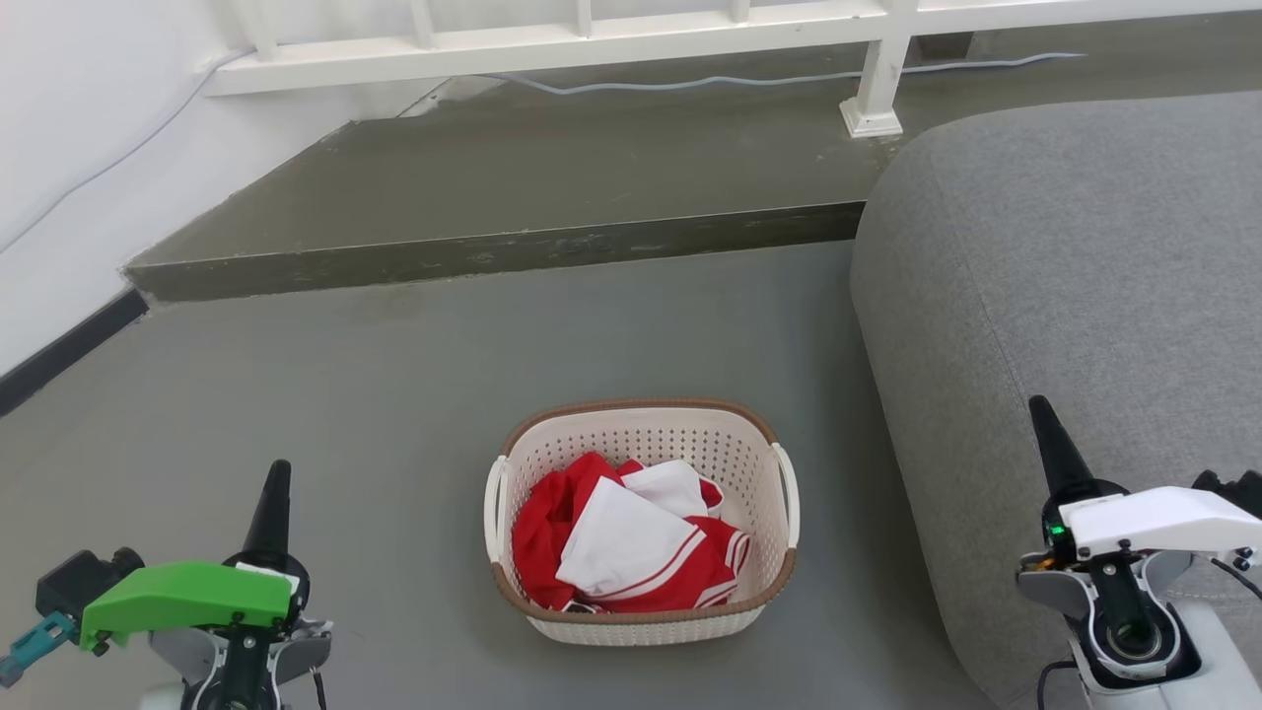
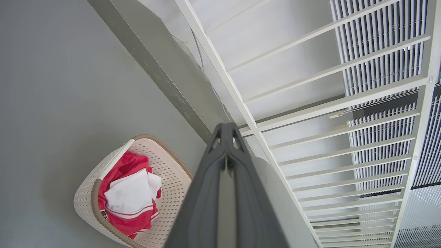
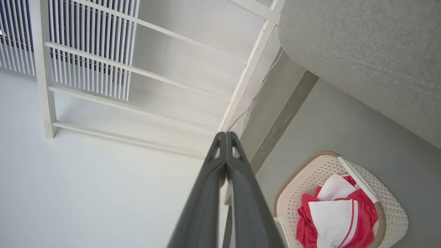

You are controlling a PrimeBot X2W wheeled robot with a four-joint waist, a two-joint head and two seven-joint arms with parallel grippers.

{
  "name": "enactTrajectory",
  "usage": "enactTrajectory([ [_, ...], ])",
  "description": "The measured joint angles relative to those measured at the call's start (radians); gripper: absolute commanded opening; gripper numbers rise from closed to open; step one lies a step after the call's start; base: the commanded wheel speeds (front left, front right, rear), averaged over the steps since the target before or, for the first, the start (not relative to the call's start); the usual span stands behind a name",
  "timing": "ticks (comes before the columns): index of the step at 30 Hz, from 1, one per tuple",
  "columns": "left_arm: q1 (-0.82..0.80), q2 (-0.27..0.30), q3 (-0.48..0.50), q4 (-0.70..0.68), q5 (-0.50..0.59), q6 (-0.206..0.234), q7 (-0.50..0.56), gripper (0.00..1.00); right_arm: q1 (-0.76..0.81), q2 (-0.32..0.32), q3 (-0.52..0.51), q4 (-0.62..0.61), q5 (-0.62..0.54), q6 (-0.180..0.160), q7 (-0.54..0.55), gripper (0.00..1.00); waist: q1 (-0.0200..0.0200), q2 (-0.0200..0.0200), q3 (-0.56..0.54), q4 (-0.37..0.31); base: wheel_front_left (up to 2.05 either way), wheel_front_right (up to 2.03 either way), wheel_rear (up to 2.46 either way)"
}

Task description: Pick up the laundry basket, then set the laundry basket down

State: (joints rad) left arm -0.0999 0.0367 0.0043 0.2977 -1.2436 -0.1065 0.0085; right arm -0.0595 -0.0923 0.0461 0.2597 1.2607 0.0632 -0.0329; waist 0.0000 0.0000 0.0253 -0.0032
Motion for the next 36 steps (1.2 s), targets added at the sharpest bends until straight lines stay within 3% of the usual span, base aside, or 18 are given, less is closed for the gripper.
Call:
enactTrajectory([
  [36, 0.001, 0.000, 0.080, -0.016, -0.357, -0.014, 0.105, 0.00, -0.001, 0.014, -0.122, 0.012, 0.389, 0.051, 0.092, 0.00, 0.0000, 0.0000, -0.023, 0.003, 0.00, 0.00, 0.00],
])
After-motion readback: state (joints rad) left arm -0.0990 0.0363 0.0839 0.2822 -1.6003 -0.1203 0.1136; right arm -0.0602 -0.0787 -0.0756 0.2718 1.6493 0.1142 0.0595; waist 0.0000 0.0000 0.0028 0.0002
